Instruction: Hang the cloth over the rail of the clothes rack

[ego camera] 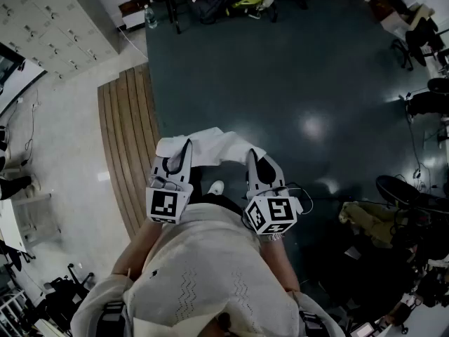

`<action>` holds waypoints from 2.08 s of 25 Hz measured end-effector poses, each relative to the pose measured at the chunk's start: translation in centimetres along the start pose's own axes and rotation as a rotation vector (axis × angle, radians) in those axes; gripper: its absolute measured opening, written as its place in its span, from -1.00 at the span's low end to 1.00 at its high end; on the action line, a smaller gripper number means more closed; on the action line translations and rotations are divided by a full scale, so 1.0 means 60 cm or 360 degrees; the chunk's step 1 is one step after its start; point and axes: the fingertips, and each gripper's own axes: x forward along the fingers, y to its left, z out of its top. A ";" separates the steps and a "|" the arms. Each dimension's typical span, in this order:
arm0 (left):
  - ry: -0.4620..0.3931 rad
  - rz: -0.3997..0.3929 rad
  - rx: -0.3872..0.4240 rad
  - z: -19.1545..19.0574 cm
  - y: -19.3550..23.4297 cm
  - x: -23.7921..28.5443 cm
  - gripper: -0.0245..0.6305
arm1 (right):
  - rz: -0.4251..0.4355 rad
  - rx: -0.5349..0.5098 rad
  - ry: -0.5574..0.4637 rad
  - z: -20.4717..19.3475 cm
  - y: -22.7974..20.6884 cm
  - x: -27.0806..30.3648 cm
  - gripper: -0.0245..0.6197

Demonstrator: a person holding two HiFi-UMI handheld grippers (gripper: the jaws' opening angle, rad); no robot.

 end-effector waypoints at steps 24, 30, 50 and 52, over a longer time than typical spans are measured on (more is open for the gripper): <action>-0.0233 -0.0079 -0.0027 0.110 0.416 0.447 -0.88 | -0.0119 0.0014 0.0039 0.181 -0.039 0.553 -0.85; -0.0070 -0.0092 -0.0016 0.100 0.446 0.536 -0.88 | -0.0151 0.0039 0.0046 0.216 -0.100 0.633 -0.85; 0.0032 0.0290 0.0010 0.207 0.412 0.986 -0.88 | 0.0208 -0.0028 0.0063 0.445 -0.519 0.960 -0.85; 0.0057 0.0274 0.0011 0.210 0.405 1.012 -0.88 | 0.0192 -0.0004 0.0039 0.459 -0.544 0.967 -0.85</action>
